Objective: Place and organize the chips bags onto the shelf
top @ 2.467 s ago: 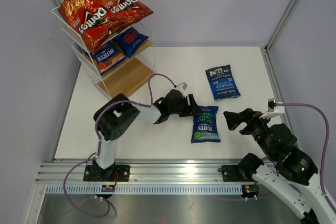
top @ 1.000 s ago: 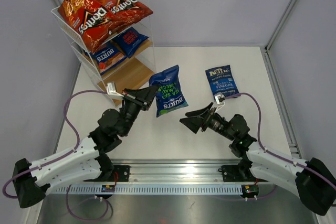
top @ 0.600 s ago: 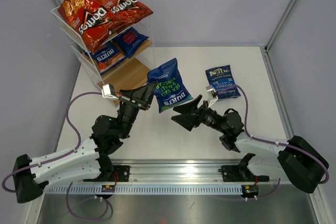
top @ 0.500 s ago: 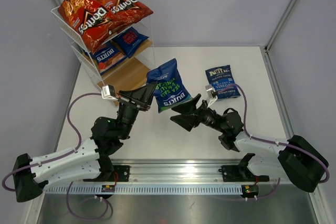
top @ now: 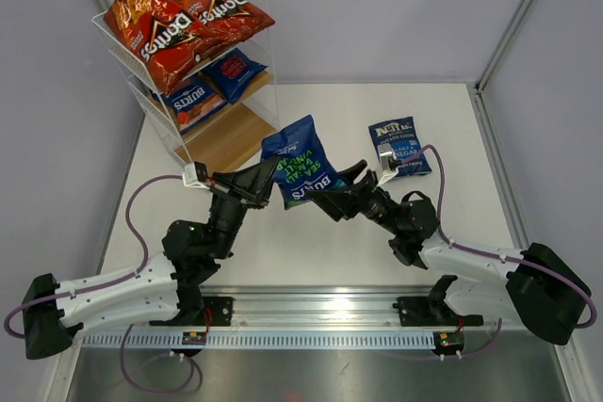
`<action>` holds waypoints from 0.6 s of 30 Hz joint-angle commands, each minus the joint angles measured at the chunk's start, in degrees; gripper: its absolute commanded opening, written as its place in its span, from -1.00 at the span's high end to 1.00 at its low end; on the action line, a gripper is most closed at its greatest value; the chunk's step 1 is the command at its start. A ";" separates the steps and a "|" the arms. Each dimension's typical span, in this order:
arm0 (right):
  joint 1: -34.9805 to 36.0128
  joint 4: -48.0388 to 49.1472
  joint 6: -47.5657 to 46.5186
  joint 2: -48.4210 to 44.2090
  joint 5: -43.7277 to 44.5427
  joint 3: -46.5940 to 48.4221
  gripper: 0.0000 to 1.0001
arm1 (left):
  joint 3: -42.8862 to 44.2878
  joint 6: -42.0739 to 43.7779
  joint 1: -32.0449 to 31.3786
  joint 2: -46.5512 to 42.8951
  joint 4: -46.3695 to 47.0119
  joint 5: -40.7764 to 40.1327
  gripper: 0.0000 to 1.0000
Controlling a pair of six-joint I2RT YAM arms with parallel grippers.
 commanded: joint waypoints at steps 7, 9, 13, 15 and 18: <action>0.84 9.70 -1.56 -0.52 3.09 1.11 0.14 | -2.92 0.74 -0.59 -4.15 -0.02 -6.43 1.00; 0.84 9.17 -1.74 -0.87 2.74 1.37 0.29 | -3.01 1.18 -0.59 -4.32 -2.13 -7.31 1.00; 0.75 6.36 -2.26 -2.62 2.47 1.63 0.37 | -1.96 1.88 -0.68 -6.34 -10.12 -9.24 0.77; 0.75 1.63 -3.05 -3.94 3.87 1.81 0.39 | -1.87 3.73 -0.59 -8.10 -14.34 -11.69 0.00; 0.75 -5.06 -3.84 -6.32 7.30 1.90 0.47 | -0.20 6.37 -0.59 -11.17 -24.87 -17.15 -0.78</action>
